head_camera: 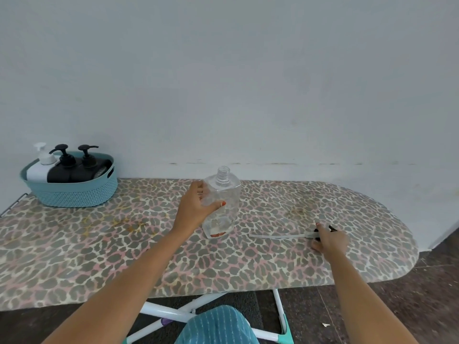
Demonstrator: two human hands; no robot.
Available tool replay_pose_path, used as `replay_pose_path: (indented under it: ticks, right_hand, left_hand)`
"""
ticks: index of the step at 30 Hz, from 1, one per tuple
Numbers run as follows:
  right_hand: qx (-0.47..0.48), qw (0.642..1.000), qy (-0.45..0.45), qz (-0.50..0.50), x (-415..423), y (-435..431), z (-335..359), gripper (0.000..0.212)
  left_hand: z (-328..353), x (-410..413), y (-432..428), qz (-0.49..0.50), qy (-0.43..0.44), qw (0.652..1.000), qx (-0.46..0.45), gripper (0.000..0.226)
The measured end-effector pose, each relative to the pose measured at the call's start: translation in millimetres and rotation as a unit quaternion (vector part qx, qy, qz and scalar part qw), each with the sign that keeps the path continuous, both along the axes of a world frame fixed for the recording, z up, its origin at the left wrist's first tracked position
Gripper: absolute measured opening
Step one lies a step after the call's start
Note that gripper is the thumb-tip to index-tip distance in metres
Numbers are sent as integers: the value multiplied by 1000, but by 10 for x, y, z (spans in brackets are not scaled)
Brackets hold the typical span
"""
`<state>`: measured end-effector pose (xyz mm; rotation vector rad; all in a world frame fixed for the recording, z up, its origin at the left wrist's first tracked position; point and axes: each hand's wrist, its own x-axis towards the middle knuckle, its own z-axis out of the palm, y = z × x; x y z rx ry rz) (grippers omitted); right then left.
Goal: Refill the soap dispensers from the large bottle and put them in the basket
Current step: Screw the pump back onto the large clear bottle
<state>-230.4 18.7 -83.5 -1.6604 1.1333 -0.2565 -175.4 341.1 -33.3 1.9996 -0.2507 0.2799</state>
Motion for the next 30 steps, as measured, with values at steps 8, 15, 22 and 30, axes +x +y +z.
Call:
replay_pose_path:
  ticks: [8, 15, 22, 30]
  right_hand:
    - [125, 990, -46, -46, 47, 14, 102, 17]
    - [-2, 991, -137, 2, 208, 77, 475, 23]
    - [-135, 917, -368, 70, 308, 564, 1577, 6]
    - [-162, 816, -528, 171, 203, 1147, 2573, 16]
  left_hand:
    - [-25, 7, -2, 4, -2, 1000, -3, 69]
    - [-18, -5, -5, 1, -3, 1000, -5, 70]
    - [2, -24, 1, -7, 11, 1000, -24, 67]
    - [9, -25, -8, -13, 14, 999, -27, 68]
